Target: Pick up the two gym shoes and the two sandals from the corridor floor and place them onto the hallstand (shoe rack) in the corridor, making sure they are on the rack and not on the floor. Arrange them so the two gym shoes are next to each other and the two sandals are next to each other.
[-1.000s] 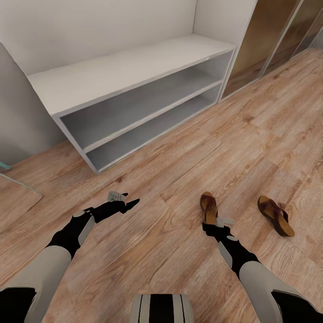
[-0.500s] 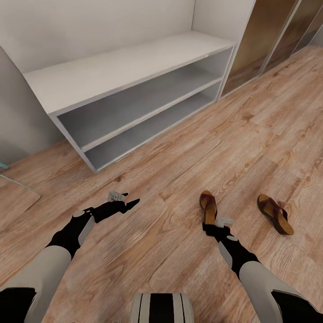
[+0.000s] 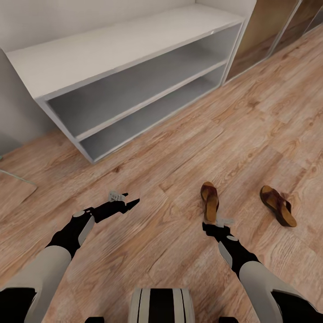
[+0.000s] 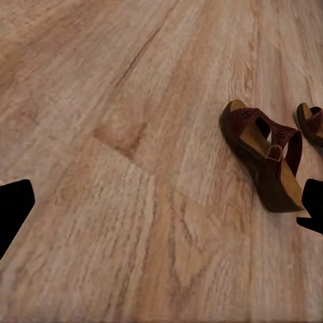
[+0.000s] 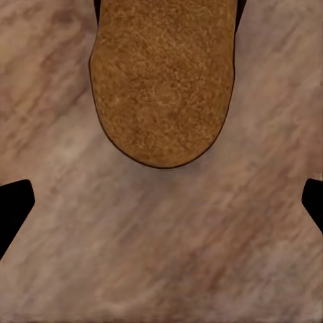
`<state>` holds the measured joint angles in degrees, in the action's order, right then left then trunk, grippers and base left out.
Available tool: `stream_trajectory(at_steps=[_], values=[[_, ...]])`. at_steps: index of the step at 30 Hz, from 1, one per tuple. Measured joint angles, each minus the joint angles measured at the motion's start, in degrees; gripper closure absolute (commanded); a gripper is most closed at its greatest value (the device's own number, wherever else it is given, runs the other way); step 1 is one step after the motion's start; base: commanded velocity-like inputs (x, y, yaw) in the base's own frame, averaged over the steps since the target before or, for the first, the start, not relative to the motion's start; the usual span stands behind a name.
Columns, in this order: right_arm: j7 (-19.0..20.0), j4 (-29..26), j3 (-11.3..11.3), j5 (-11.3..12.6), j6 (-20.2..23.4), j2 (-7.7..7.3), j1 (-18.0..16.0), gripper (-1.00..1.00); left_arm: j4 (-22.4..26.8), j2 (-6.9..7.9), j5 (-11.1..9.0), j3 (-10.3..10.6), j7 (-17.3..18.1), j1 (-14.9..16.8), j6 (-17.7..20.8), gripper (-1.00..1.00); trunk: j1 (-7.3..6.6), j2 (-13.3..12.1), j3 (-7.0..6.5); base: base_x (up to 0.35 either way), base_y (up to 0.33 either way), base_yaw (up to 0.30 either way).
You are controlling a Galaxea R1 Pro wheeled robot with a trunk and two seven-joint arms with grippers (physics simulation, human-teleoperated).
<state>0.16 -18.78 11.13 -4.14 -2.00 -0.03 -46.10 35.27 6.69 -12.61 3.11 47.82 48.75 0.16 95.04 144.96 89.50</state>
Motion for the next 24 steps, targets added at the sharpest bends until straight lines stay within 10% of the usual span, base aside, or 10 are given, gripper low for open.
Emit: stream_trajectory(at_steps=[8, 24], values=[[0.01, 0.0, -0.02, 0.0, 0.0, 0.0, 0.0, -1.0, 0.0, 0.0, 0.0, 0.0, 0.0, 0.0, 0.0, -1.0, 0.21, 0.11, 2.52, 0.0, 0.0, 0.0], [0.0, 0.0, -0.01, 0.0, 0.0, 0.0, -0.01, -1.0, 0.01, 0.0, -0.02, 0.0, 0.0, 0.01, 0.0, -1.0, 0.2, 0.11, 3.35, 0.002, 0.0, 0.0]])
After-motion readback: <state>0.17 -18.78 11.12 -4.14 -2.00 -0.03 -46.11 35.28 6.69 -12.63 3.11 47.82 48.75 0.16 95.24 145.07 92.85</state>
